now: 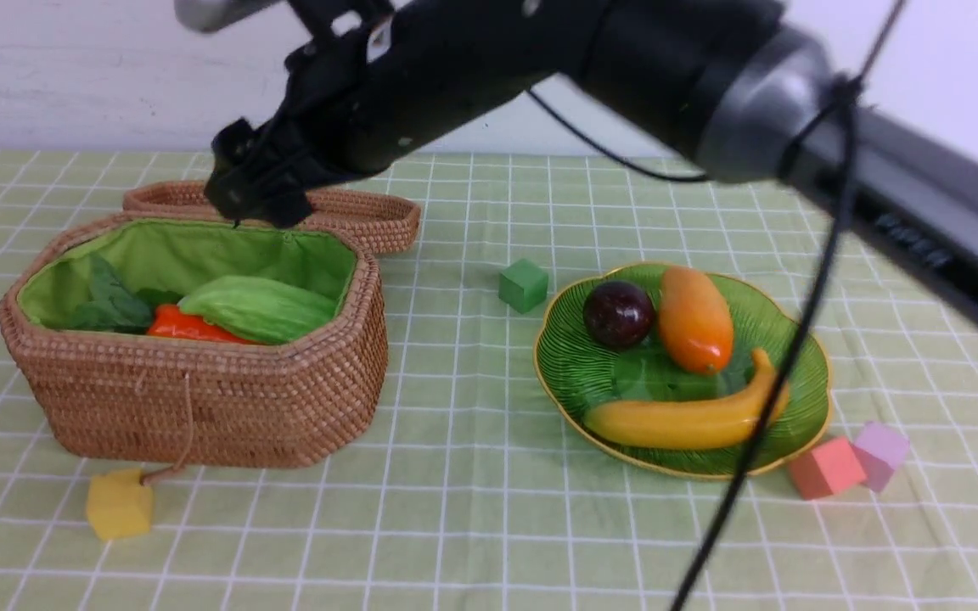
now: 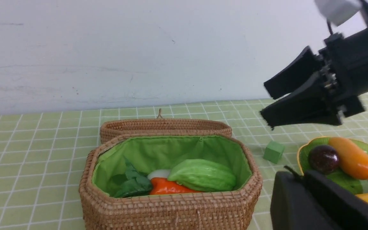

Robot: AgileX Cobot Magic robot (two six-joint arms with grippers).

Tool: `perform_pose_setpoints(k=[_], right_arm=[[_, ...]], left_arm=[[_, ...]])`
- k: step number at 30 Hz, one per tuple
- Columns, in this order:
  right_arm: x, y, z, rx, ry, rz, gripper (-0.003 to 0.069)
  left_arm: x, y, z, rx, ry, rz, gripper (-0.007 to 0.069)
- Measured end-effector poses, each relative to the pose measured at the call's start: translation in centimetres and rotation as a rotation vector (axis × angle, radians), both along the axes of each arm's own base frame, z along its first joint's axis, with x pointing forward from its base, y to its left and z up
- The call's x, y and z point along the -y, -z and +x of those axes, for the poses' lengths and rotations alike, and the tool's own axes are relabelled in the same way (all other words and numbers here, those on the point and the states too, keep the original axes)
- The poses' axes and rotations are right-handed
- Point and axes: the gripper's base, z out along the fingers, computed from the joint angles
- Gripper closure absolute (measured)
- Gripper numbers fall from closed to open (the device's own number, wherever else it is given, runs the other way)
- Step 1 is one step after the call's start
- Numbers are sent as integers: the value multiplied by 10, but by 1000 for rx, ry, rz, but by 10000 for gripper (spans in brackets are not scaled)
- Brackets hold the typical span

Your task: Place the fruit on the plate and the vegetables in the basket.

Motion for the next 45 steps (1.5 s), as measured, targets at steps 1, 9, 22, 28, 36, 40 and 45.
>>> perform_pose_setpoints(k=[1, 9, 22, 28, 36, 40, 45], right_arm=[[12, -13, -10, -24, 1, -20, 79], [79, -78, -62, -21, 98, -98, 545], [192, -15, -174, -309, 379, -217, 661], [225, 27, -212, -425, 473, -227, 655], [246, 39, -236, -421, 486, -197, 647], [248, 37, -238, -412, 484, -185, 642], [248, 36, -238, -411, 484, -182, 637]], left_arm=[[1, -1, -1, 3, 20, -24, 585], [-1, 18, -26, 105, 189, -226, 585], [15, 100, -28, 100, 342, -348, 585], [16, 108, -26, 70, 332, -331, 585], [15, 111, -24, 35, 311, -314, 573], [15, 111, -24, 35, 311, -314, 568], [15, 112, -24, 31, 309, -312, 567]])
